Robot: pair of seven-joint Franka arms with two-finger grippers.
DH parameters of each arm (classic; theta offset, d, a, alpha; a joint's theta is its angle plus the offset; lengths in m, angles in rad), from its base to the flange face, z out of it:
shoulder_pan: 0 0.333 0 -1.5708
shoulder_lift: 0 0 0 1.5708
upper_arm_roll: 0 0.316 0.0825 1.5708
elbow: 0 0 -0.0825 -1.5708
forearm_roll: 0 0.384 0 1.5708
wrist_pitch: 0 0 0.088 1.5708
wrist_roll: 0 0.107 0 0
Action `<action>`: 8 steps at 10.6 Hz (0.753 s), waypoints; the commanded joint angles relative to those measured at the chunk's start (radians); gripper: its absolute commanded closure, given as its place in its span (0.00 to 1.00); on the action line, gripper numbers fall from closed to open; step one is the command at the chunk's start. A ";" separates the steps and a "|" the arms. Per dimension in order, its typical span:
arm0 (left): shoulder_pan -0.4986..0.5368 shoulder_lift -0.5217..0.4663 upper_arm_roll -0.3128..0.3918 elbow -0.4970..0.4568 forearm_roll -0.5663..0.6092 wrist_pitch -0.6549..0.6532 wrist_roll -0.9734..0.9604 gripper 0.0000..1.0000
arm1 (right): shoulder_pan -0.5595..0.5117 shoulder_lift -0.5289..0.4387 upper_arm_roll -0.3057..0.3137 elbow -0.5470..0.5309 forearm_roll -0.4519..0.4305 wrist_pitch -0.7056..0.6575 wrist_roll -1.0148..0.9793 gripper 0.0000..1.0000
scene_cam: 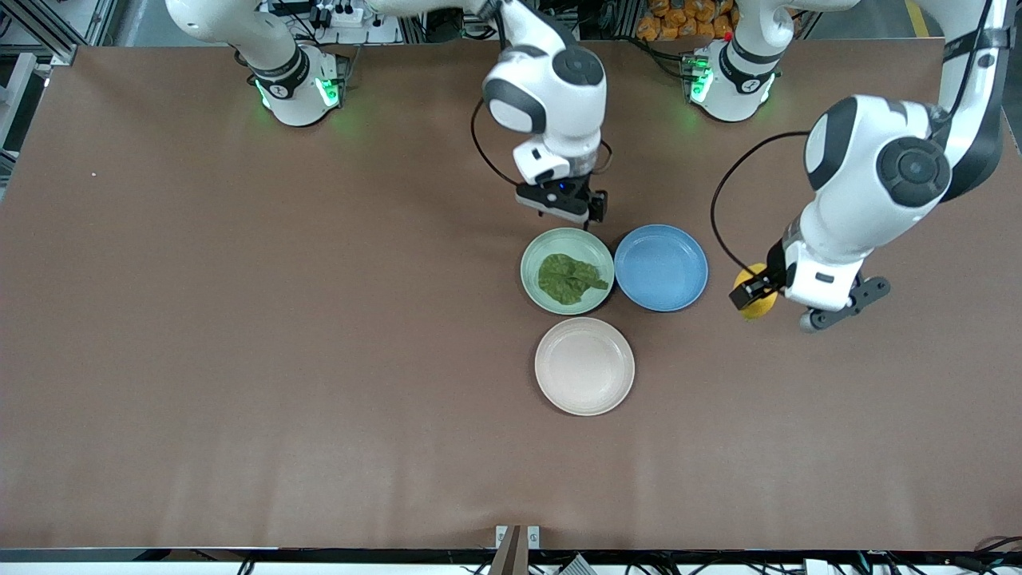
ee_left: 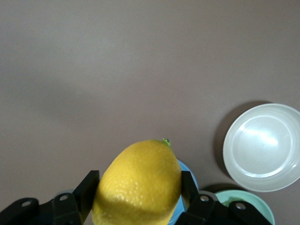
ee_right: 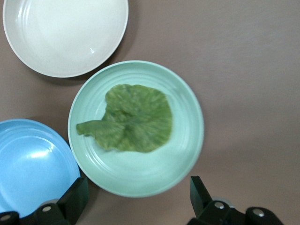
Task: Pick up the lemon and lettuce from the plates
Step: 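Grasp the lettuce with the right gripper while the left gripper lowers the lemon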
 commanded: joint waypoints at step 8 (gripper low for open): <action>0.076 -0.024 0.003 -0.180 -0.007 0.230 -0.003 1.00 | 0.018 0.296 -0.028 0.250 -0.102 0.080 0.043 0.09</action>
